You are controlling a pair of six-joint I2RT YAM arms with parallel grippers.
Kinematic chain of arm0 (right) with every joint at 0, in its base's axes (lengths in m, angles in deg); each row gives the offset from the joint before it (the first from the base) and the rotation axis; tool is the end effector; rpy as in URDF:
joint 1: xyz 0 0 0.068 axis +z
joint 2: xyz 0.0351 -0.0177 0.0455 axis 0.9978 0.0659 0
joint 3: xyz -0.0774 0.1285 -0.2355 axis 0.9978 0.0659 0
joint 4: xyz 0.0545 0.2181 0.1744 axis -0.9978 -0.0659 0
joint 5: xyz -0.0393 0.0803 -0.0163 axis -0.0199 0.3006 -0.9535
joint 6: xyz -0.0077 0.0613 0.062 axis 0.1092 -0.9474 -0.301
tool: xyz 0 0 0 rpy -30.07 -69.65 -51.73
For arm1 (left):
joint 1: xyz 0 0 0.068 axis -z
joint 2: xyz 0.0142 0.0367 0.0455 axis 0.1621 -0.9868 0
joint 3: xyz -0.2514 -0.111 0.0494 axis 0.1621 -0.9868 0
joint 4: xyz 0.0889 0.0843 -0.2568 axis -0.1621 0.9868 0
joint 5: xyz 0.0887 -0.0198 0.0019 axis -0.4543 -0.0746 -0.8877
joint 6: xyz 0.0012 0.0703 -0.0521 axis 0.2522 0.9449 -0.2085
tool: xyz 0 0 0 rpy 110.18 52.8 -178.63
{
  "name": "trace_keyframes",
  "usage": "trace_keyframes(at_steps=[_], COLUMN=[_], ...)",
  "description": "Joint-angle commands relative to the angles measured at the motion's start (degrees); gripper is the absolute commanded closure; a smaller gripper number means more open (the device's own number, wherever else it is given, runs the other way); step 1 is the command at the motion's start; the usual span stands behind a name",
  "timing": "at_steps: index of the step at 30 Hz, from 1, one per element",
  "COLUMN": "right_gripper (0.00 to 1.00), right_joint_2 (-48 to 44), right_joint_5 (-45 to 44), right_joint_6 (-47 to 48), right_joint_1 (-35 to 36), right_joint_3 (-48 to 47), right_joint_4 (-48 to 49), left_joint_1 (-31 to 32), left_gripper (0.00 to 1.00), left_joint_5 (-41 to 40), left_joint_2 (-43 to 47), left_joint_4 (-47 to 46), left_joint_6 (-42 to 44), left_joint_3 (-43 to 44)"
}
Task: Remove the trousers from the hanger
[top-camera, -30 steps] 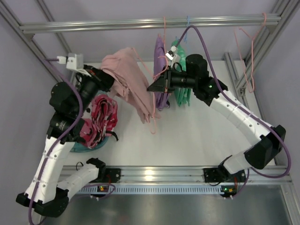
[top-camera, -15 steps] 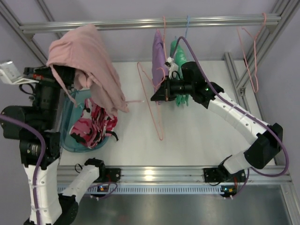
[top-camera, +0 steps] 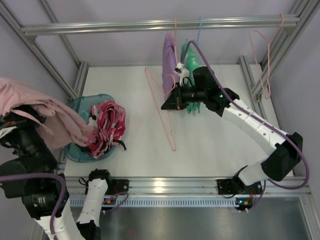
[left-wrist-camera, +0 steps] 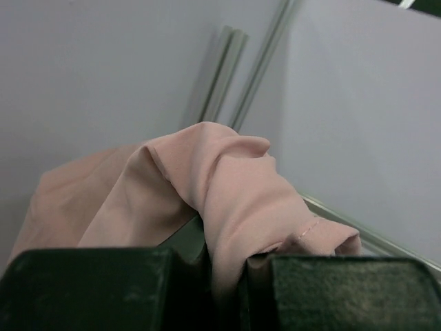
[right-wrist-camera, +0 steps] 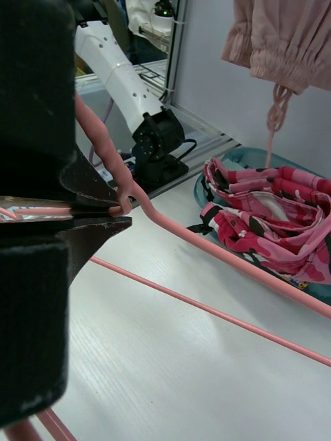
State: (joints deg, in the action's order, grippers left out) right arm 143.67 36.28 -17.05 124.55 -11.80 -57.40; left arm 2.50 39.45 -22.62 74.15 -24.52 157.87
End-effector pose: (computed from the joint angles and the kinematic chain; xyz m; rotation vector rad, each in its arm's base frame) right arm 0.2749 0.2719 0.3626 -0.5925 2.1393 1.2891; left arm 0.0190 0.0336 0.5957 -0.5452 0.8834 0.0909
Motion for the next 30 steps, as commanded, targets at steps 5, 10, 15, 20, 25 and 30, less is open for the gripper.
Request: trace_keyframes(at_steps=[5,10,15,20,25,30], right_gripper=[1.00,1.00,1.00,1.00,1.00,1.00], right_joint_2=[-3.39,-2.52,-3.30,-4.36,-5.50,-6.99], right_joint_5=[0.76,1.37,1.90,1.90,2.25,2.17], right_joint_6=[0.21,0.12,1.26,3.55,4.17,6.10], right_joint_1=[1.66,2.45,2.72,2.72,2.72,2.72], right_joint_3=[-2.32,-5.22,-5.57,-6.19,-6.01,-6.36], right_joint_4=[2.63,1.49,1.05,-1.14,-2.02,-5.62], left_joint_1=[-1.61,-1.70,-1.70,-1.69,-1.69,-1.61], left_gripper=[1.00,1.00,1.00,1.00,1.00,1.00], left_joint_5=[-11.08,-14.61,-7.43,9.10,12.36,11.76], left_joint_2=[1.59,3.61,5.55,3.54,-1.56,-6.40], left_joint_4=[0.80,0.80,0.45,-2.44,-2.80,-2.54], left_joint_6=[11.58,15.89,14.05,8.78,4.74,2.53], left_joint_3=[-6.26,-17.33,-26.29,-28.68,-31.66,-38.07])
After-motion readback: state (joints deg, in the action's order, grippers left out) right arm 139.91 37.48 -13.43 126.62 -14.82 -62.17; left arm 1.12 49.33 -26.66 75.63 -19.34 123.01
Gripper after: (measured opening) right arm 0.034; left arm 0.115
